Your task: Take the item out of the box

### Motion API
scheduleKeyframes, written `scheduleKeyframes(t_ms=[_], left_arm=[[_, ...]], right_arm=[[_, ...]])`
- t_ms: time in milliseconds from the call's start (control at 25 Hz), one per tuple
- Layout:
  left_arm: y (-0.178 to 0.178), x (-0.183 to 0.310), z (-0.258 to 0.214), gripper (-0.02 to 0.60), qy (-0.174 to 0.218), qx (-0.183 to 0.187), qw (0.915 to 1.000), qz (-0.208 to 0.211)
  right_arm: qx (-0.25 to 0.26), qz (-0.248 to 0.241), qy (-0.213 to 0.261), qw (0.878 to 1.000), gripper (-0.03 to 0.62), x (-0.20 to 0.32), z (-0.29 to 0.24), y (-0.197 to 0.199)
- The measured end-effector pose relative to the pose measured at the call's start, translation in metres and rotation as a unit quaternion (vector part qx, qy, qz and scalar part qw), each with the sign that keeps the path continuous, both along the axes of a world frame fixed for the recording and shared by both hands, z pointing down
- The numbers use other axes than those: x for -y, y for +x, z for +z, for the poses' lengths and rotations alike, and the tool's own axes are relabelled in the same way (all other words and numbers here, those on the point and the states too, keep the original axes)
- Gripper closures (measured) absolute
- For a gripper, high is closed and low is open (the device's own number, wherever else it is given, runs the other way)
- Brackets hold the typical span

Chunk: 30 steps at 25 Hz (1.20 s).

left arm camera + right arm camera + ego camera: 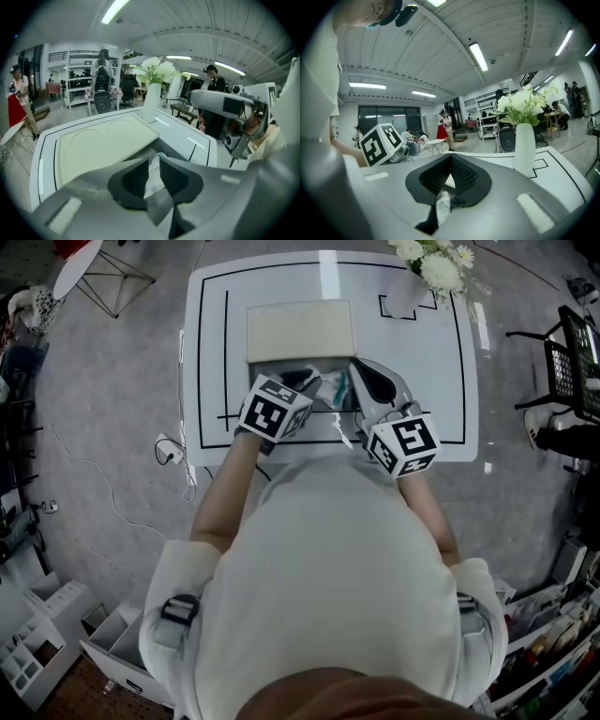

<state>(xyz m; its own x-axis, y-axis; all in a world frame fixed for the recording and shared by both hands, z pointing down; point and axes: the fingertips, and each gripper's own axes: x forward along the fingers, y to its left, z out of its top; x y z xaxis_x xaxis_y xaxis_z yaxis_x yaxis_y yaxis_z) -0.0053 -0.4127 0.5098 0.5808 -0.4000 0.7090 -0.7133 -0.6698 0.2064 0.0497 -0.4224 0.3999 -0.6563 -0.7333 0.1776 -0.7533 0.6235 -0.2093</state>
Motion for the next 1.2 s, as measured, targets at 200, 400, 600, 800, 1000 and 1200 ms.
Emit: scheduleKeyframes(t_ms=[200,400,600,800,1000,1200], left_arm=[[0.012,-0.002,0.014,0.444,-0.025,0.046,0.9955,0.078],[0.019,-0.007,0.030,0.395,-0.054,0.089,0.9854,0.135],[0.023,-0.007,0.050,0.371,-0.065,0.125,0.9769,0.160],[0.026,-0.006,0.065,0.371,-0.071,0.152,0.9703,0.174],[0.028,-0.005,0.074,0.371,-0.075,0.160,0.9670,0.183],[0.029,-0.006,0.081,0.371,-0.081,0.160,0.9666,0.183]], right_arm=[[0.001,0.001,-0.003,1.000,0.595,0.007,0.002,0.004],[0.003,0.000,-0.003,1.000,0.595,0.012,0.001,0.007],[0.003,0.000,-0.006,1.000,0.595,0.015,0.004,0.010],[0.006,0.000,-0.010,1.000,0.595,0.015,0.007,0.011],[0.007,0.000,-0.014,1.000,0.595,0.014,0.010,0.012],[0.006,0.000,-0.015,1.000,0.595,0.013,0.011,0.013]])
